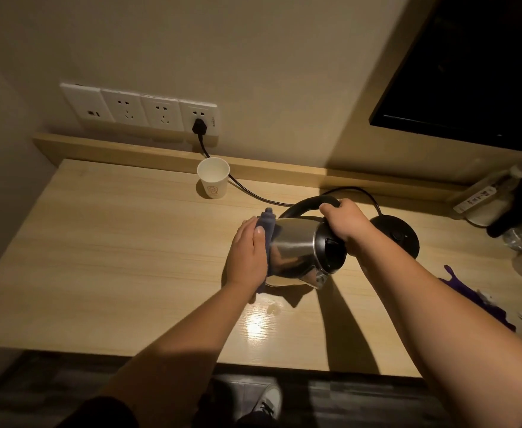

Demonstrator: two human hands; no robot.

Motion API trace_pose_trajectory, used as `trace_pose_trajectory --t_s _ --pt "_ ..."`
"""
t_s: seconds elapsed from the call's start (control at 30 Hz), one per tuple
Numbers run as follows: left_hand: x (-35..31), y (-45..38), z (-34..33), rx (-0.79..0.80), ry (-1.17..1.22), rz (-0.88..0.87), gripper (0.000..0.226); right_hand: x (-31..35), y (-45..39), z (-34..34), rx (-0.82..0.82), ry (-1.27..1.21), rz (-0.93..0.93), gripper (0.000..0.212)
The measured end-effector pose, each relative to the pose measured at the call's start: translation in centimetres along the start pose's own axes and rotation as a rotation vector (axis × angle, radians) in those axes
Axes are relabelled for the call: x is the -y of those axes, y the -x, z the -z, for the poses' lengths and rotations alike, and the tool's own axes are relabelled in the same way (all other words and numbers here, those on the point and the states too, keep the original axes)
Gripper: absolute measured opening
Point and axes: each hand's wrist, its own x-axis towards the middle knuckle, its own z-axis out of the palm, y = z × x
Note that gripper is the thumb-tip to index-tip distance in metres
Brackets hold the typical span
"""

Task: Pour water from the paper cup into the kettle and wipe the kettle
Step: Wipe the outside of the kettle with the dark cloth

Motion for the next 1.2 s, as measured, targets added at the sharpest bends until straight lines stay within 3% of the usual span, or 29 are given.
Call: trace_pose_trajectory --t_s 0.23,0.37,0.6,0.93,1.2 --pt "-3.3 -5.5 2.3 0.418 -0.237 -0.064 0.038 -0.3 0.1 -0.1 0.007 0.051 0.126 0.038" --pt "-3.3 -6.8 2.3 0.489 -0.227 -0.056 0.032 -0.4 0.0 -0.1 0.004 0.048 0.133 0.041" --pt "-3.1 -5.9 2.7 0.436 -0.232 -0.028 0.040 -0.3 -0.2 -0.6 -0.032 -0.005 0.119 0.034" --pt "1.1 -1.0 1.7 0.146 0.011 -0.098 0.040 0.3 -0.4 -0.8 -0.061 -0.055 0.046 0.031" --pt "2.3 1.3 0.6 0.068 -0.030 -0.100 0.047 0.7 -0.5 -0.9 -0.060 -0.039 0.000 0.030"
